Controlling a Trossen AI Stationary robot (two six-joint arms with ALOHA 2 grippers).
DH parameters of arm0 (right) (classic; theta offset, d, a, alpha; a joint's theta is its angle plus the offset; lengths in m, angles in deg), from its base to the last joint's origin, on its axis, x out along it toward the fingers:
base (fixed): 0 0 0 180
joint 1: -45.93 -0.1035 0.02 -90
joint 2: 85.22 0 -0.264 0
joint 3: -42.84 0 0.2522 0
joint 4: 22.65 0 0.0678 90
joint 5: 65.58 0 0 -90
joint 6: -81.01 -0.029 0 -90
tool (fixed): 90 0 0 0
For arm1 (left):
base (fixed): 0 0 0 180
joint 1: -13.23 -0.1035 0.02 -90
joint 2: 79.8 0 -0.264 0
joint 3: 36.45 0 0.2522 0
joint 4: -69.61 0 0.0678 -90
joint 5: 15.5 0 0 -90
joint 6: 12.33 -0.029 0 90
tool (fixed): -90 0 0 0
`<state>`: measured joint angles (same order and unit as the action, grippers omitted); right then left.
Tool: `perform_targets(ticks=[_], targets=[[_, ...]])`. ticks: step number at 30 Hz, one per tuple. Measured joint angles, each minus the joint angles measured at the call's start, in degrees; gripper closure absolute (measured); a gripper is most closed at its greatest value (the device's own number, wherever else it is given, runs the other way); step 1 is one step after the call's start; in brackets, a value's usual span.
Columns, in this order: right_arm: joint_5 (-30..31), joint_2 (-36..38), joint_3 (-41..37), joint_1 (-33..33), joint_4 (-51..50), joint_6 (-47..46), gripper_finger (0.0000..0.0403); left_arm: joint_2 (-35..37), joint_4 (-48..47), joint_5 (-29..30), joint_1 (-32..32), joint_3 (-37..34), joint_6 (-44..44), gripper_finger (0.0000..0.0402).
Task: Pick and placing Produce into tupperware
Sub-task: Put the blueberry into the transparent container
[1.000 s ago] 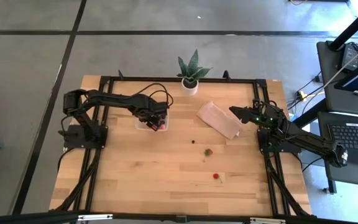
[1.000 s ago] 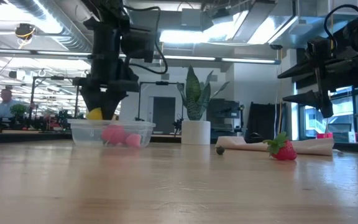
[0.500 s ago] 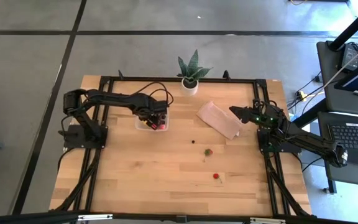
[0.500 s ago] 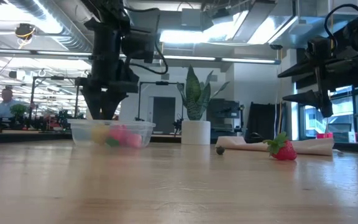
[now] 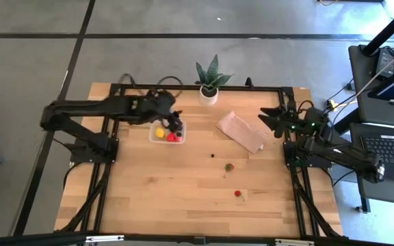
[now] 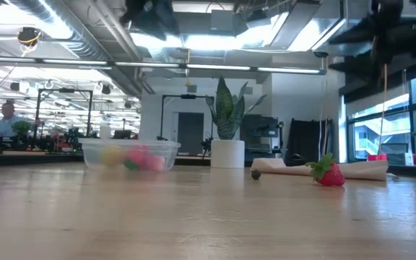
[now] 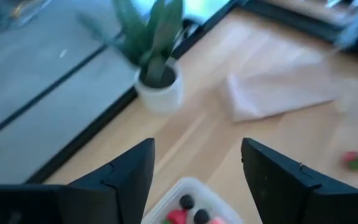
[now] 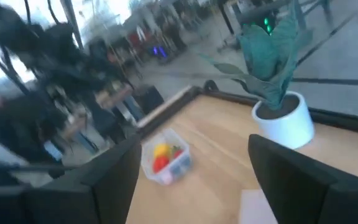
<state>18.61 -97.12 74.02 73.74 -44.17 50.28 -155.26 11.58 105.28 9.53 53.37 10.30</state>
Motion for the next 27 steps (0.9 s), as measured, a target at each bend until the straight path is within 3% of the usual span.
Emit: perform_targets(ticks=[6,12,19,23,27], targets=[[0.17,-11.97,17.35,-1.32,-17.49,7.92,0.0106,7.37,1.49,3.14,3.17,-0.8,-3.4,0.0176],[0.2,-31.23,32.06,-4.54,-33.43,8.51,0.0106,13.42,2.09,6.65,4.55,-7.61,-1.97,0.0174],[0.38,-53.16,41.08,-11.41,-35.39,10.17,0.0106,21.75,13.67,7.69,7.46,-23.84,2.32,0.0173],[4.87,-63.01,44.23,-16.29,-33.8,6.38,0.0106,27.37,23.99,6.94,9.41,-34.06,2.29,0.0173],[9.09,-71.3,48.09,-20.34,-32.2,1.44,0.0106,31.8,28.05,5.34,10.59,-41.08,2.32,0.0172]])
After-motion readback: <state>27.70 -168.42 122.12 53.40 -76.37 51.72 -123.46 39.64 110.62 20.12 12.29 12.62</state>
